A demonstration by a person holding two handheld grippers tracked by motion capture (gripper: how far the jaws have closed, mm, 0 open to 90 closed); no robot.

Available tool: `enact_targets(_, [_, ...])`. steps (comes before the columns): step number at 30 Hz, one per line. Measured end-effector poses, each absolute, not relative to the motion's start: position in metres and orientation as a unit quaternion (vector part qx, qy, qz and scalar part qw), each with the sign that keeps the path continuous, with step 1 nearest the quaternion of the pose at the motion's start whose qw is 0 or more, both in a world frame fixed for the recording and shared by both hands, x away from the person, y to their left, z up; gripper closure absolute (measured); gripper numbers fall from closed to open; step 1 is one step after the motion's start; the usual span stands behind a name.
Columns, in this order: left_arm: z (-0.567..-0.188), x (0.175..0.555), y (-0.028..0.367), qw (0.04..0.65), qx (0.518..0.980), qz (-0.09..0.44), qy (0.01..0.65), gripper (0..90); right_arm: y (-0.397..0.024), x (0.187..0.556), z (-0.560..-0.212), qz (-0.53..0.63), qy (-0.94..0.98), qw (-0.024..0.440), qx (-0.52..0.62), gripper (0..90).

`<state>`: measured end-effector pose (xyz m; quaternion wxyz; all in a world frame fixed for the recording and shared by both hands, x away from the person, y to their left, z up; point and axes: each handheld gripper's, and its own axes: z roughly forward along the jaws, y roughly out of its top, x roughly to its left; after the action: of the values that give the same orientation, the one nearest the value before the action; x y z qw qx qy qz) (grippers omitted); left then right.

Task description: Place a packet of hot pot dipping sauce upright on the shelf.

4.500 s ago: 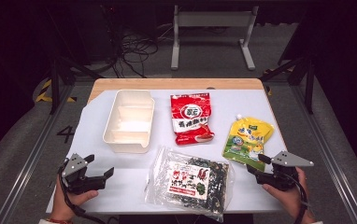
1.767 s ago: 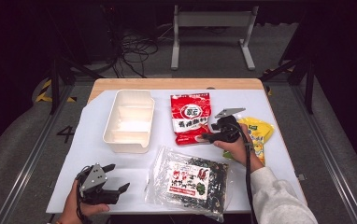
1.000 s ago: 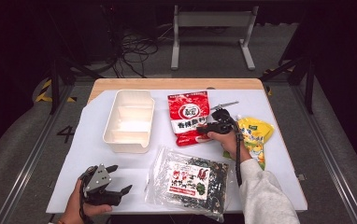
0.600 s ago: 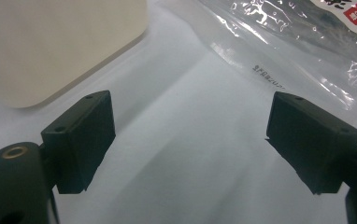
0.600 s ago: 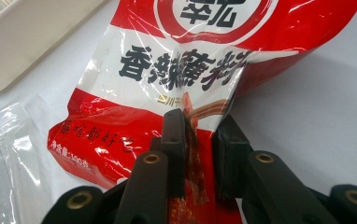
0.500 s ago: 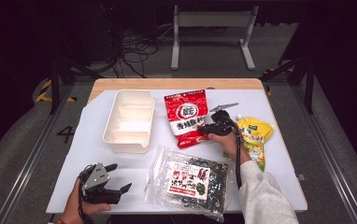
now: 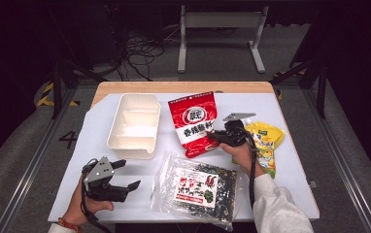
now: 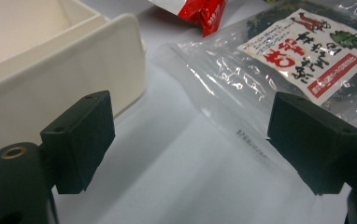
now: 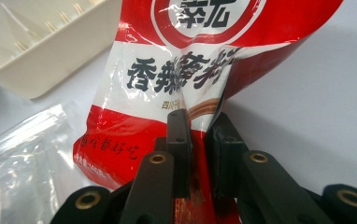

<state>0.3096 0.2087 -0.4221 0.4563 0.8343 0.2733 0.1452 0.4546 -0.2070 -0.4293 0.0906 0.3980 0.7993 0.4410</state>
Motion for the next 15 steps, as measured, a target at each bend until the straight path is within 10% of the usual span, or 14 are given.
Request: enact_targets(15, [-0.399, 0.336, 0.166, 0.481, 0.826, 0.133, 0.263, 15.4, -0.217, 0.417, -0.398, 0.512, 0.775, 0.124, 0.349, 80.5])
